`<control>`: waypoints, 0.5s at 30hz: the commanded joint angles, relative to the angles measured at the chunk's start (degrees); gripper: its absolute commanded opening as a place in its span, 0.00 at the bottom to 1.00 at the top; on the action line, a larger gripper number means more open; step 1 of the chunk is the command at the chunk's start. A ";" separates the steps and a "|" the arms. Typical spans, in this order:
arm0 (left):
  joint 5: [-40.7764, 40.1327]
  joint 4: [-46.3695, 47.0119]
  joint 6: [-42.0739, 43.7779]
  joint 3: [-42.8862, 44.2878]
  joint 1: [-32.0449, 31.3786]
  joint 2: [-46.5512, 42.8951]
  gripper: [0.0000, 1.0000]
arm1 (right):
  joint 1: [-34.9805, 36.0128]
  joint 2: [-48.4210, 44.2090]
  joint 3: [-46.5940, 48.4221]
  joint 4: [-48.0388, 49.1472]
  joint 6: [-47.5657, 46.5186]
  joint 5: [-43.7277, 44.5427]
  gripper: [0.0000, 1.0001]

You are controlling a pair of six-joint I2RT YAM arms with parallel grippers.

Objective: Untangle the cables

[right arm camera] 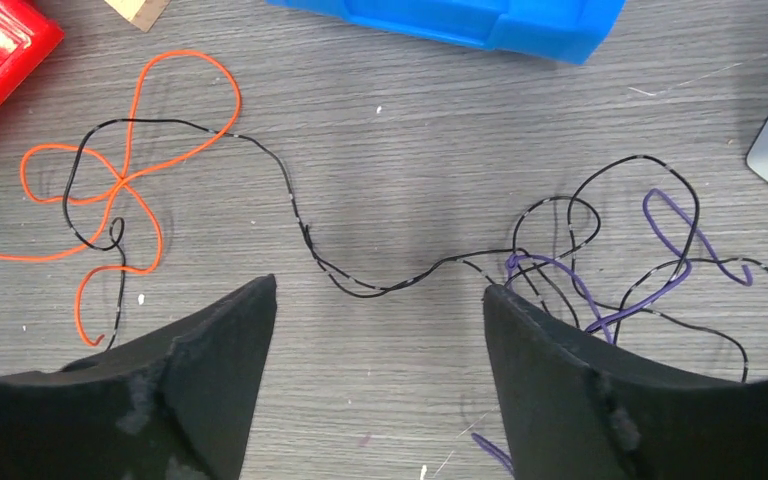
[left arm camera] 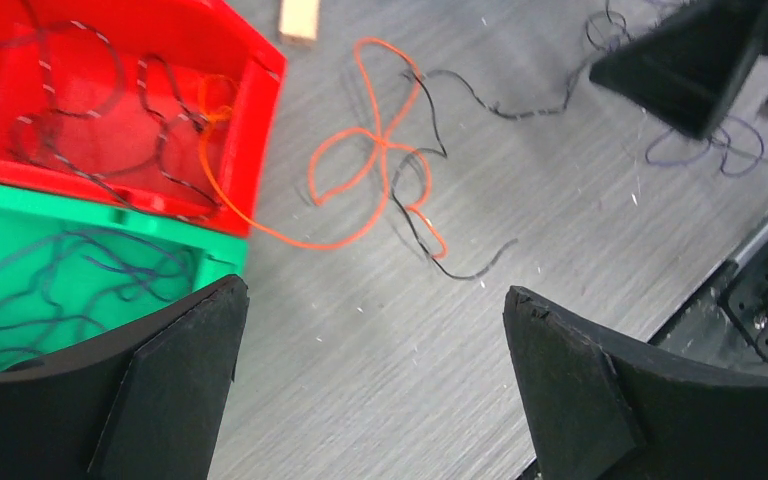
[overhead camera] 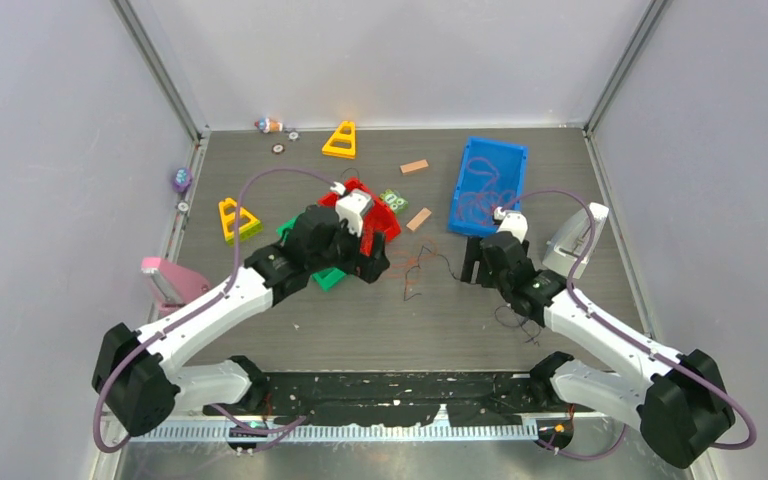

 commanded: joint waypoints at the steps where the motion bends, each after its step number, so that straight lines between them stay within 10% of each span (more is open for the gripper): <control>1: 0.72 15.45 -3.07 -8.79 -3.95 -3.74 1.00 | -3.25 -0.28 -0.05 2.48 -0.45 -5.23 0.86; 15: -0.51 23.00 -2.93 -12.75 -11.33 1.11 0.99 | -11.25 -1.22 -0.87 -4.03 5.56 -2.84 0.85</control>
